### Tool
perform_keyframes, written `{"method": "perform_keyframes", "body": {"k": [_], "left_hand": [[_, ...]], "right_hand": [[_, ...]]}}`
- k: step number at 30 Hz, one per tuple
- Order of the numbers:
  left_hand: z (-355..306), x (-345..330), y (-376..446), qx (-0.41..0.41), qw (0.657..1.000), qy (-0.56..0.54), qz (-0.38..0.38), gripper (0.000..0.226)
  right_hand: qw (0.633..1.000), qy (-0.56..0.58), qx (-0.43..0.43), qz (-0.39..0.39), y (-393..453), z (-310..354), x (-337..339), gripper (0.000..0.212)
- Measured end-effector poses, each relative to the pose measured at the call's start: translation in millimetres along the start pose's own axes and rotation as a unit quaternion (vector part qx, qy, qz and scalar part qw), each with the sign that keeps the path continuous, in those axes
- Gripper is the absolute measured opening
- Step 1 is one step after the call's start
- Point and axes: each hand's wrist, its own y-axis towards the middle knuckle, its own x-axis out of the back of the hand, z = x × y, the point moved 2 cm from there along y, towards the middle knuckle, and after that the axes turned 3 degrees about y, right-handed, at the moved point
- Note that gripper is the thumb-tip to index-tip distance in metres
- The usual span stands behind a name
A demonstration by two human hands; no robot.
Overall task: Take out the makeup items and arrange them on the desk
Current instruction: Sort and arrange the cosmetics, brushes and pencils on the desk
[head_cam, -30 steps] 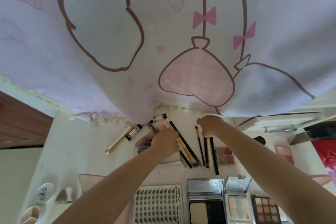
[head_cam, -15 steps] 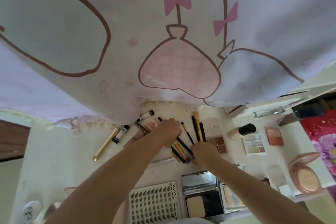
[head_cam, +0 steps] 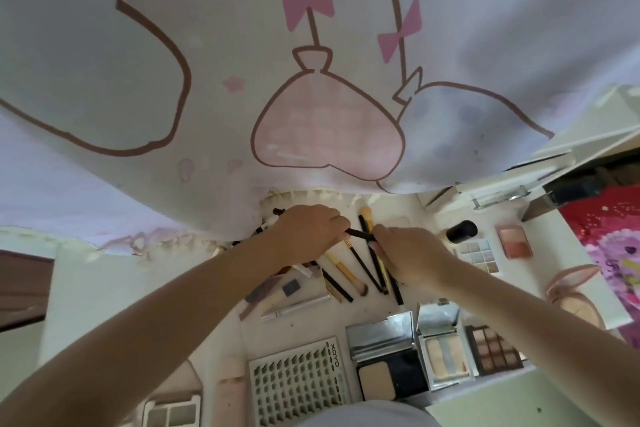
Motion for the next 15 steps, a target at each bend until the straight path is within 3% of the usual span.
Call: {"method": "perform_keyframes", "body": {"k": [6, 12, 15], "left_hand": [[-6, 11, -19, 0.056, 0.996, -0.056, 0.051, 0.033], [-10, 25, -32, 0.104, 0.979, -0.159, 0.079, 0.029], [-18, 38, -37, 0.125, 0.986, -0.08, 0.077, 0.033]], "right_hand": [[0.995, -0.073, 0.067, 0.006, 5, 8, 13, 0.033], [0.993, -0.089, 0.072, -0.043, -1, 18, 20, 0.038], [1.0, 0.007, 0.025, -0.004, 0, 23, 29, 0.032]]}}
